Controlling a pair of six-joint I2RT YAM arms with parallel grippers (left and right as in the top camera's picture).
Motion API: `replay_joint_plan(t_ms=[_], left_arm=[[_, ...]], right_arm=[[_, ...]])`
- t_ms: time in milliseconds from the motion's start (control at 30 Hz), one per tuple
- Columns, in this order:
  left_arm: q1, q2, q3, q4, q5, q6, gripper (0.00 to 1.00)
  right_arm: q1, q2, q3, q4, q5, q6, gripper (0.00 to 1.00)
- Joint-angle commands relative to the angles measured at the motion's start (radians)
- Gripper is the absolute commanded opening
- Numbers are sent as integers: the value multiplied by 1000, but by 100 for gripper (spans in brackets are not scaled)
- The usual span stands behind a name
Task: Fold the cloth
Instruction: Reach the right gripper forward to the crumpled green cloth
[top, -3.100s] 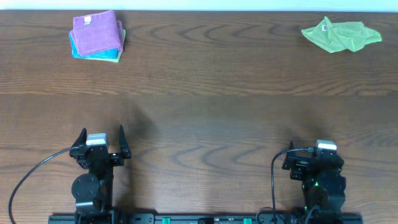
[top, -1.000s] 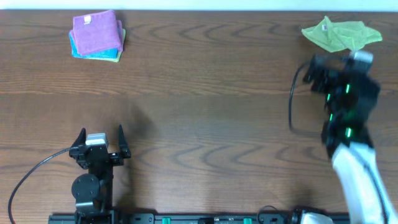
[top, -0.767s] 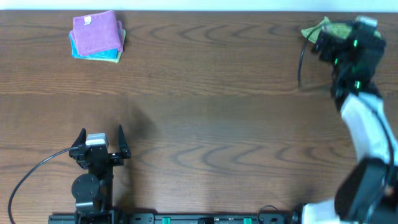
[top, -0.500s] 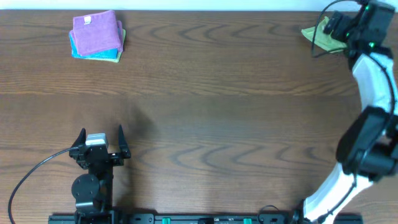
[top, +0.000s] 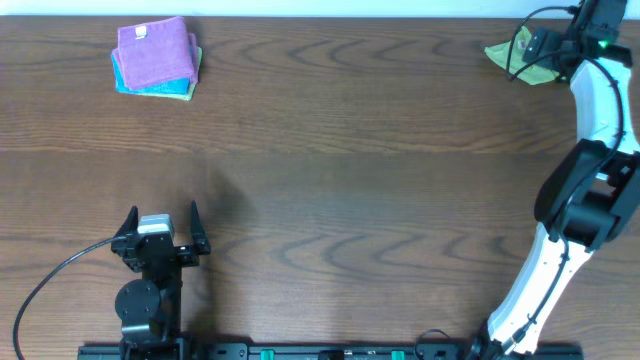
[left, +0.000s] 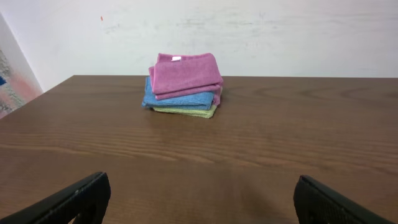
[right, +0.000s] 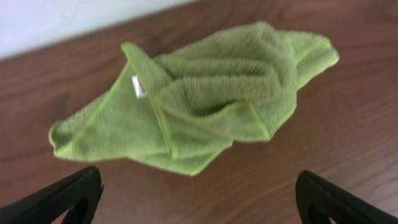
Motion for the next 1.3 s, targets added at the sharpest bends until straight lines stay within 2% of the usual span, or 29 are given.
replay_joint_plan(t_ms=[0, 33, 67, 133, 333, 733, 1267], left_arm=[[2, -6, -35, -19, -14, 18, 95], [2, -6, -35, -19, -14, 18, 95], [2, -6, -35, -19, -13, 18, 95], [2, -6, -35, -19, -14, 18, 96], [2, -6, -35, -19, -13, 18, 95], [2, -6, -35, -19, -14, 18, 95], [2, -6, -35, -19, -14, 18, 95]], right_arm=[[-1, 2, 28, -16, -31, -15, 93], [0, 2, 28, -20, -34, -15, 88], [0, 2, 28, -20, -35, -15, 88], [2, 2, 28, -21, -59, -20, 99], [22, 3, 28, 58, 61, -18, 97], [20, 69, 29, 150, 95, 8, 85], [10, 148, 29, 190, 87, 45, 78]])
